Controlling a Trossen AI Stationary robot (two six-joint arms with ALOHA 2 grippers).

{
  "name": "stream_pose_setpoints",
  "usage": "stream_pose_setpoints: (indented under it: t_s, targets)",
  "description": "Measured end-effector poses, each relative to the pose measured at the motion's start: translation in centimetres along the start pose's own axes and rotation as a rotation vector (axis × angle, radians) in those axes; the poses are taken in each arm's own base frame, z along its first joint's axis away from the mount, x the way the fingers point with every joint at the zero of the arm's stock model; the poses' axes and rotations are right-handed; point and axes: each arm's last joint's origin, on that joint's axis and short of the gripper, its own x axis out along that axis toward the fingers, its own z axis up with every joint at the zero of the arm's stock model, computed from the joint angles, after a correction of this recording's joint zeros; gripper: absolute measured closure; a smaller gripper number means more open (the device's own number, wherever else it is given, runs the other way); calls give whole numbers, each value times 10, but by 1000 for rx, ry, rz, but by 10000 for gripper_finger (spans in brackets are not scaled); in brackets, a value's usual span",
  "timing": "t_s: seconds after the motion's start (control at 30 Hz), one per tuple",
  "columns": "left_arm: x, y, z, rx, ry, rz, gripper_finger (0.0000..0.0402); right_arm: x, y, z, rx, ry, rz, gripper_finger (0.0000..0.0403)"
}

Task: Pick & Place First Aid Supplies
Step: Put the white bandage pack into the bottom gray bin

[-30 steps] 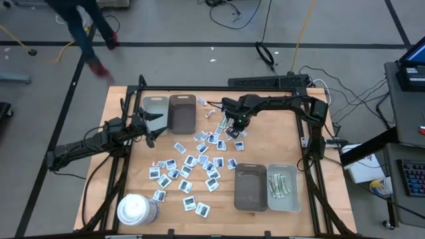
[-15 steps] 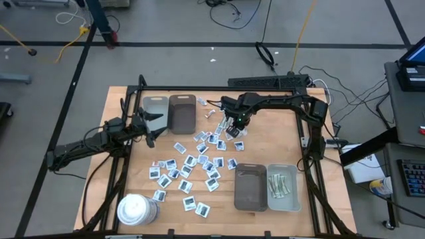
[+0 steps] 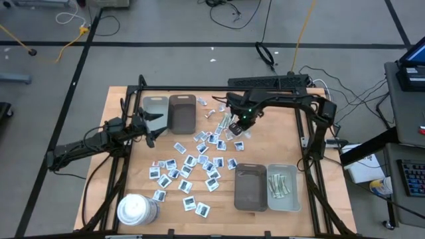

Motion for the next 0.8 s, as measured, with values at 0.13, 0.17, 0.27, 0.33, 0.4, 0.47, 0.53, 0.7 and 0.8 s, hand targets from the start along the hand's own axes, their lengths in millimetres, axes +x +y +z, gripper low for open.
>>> stream_pose_setpoints:
  t_s: [0.13, 0.17, 0.27, 0.33, 0.4, 0.47, 0.53, 0.7, 0.8]
  targets:
    - [0, 0, 0, 0, 0, 0, 96, -12, 3, -6, -17, -35, 16, 402]
    - [0, 0, 0, 0, 0, 0, 96, -14, 4, -7, -19, -41, 19, 402]
    - [0, 0, 0, 0, 0, 0, 96, -22, 7, -13, -12, -65, 18, 402]
    - [0, 0, 0, 0, 0, 0, 96, -29, 10, -19, -10, -95, -5, 403]
    - [0, 0, 0, 0, 0, 0, 96, -35, 15, -27, -2, -114, -17, 403]
    - [0, 0, 0, 0, 0, 0, 96, -39, 21, -35, 17, -130, -36, 403]
    - [0, 0, 0, 0, 0, 0, 96, -44, 27, -45, 33, -142, -45, 403]
    - [0, 0, 0, 0, 0, 0, 96, -53, 47, -76, 63, -167, -69, 403]
    - [0, 0, 0, 0, 0, 0, 96, -57, 59, -98, 103, -166, -87, 403]
